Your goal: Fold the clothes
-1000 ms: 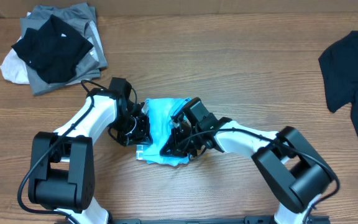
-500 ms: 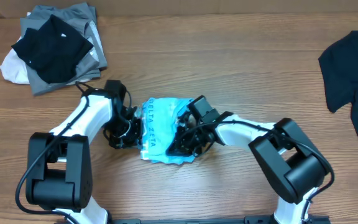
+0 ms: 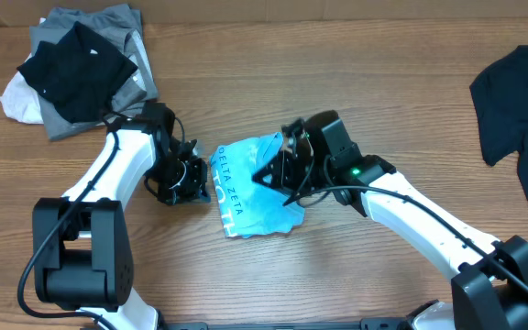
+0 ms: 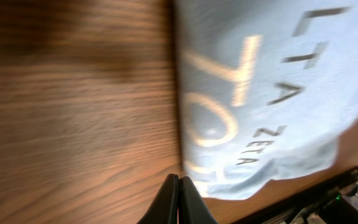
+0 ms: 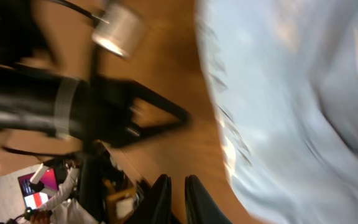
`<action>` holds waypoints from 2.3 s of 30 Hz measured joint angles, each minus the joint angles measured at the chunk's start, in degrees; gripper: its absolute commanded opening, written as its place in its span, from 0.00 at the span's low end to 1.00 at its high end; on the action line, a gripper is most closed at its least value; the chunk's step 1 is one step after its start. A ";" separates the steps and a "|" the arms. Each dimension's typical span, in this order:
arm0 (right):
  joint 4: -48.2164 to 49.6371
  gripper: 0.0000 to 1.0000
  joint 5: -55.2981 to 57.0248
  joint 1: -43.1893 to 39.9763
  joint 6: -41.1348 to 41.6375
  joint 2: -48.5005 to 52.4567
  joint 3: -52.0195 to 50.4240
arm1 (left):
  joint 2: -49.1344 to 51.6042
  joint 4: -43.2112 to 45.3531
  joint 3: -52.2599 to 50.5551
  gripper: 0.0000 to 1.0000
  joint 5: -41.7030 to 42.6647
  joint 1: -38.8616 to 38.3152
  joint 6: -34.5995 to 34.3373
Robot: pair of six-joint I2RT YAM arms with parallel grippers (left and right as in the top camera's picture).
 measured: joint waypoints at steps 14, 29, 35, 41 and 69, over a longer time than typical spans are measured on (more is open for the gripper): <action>20.50 0.04 -4.35 -1.22 -1.09 10.29 0.66 | 0.00 1.81 0.00 0.13 -1.05 -0.28 -3.37; 30.49 0.04 -6.56 -1.31 1.27 25.14 1.14 | 0.42 13.70 0.04 0.07 2.36 -0.48 -7.19; 29.75 0.04 -5.09 -2.78 1.33 28.55 1.73 | 4.46 17.70 0.11 0.06 2.56 -1.79 -7.87; 27.45 0.04 -6.51 -7.17 0.76 28.79 2.43 | 8.59 19.26 0.33 0.04 2.36 -1.27 -7.87; 6.69 0.04 -8.61 -7.43 -2.62 15.28 2.47 | 4.85 19.93 10.27 0.05 1.73 -10.34 -7.91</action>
